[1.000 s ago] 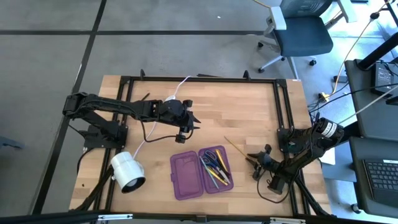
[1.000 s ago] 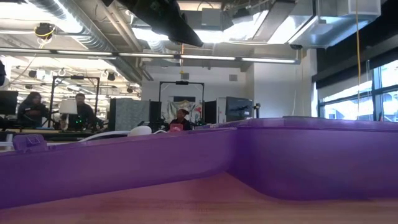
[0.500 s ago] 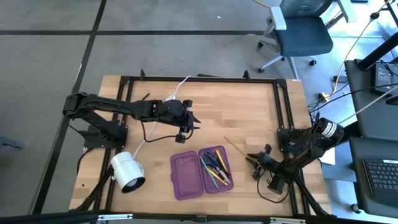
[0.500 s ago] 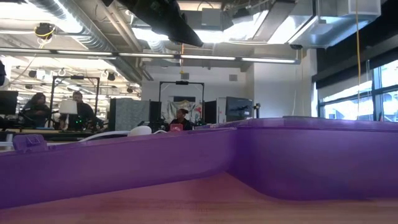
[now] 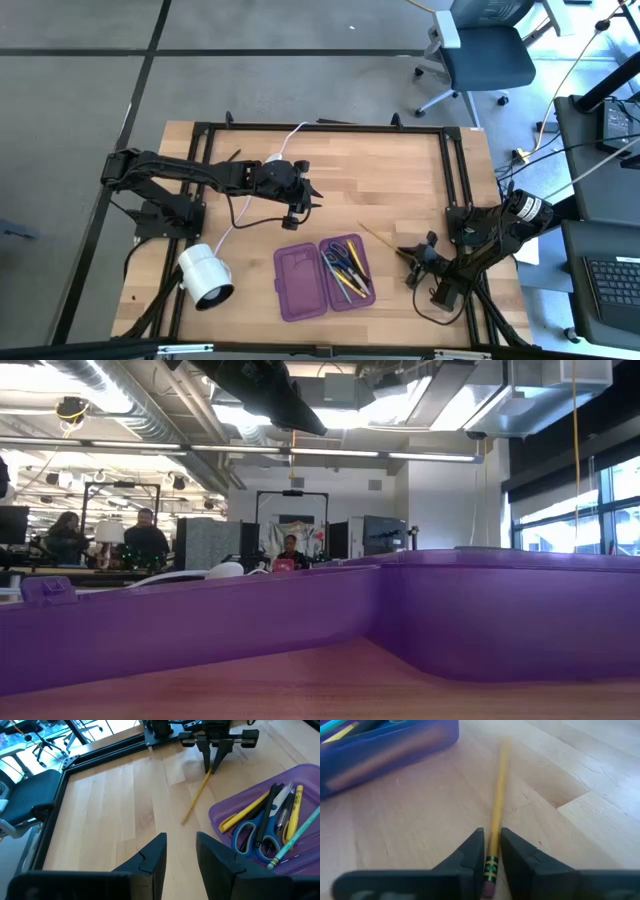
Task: Pick & place school supplies into a supply box
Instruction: Put the yellow pencil into the purple supply box
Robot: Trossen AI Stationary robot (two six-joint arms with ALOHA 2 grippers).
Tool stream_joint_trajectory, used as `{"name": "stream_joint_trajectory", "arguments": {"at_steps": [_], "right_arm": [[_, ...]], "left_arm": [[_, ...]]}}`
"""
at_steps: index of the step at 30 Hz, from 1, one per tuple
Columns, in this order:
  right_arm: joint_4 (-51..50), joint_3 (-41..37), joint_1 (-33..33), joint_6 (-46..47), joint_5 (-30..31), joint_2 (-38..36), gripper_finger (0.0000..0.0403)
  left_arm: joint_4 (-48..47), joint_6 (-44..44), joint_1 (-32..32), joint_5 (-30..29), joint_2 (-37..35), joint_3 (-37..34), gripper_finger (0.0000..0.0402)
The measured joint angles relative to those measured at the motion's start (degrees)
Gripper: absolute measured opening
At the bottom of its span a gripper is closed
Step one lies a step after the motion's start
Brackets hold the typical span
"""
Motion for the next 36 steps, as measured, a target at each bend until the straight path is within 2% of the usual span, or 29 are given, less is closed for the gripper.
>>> {"name": "stream_joint_trajectory", "arguments": {"at_steps": [6,18,36], "right_arm": [[-0.2,0.0,0.0,0.0,0.1,0.0,0.0027],[0.6,0.0,0.3,0.2,1.5,-0.7,0.0027],[-3.7,0.0,0.4,0.3,-1.3,-5.3,0.0032]], "left_arm": [[0.0,0.0,0.0,0.0,0.0,0.0,0.0098],[0.0,0.0,0.0,0.0,0.0,0.0,0.0098],[0.0,0.0,0.0,0.0,0.0,0.0,0.0098]]}}
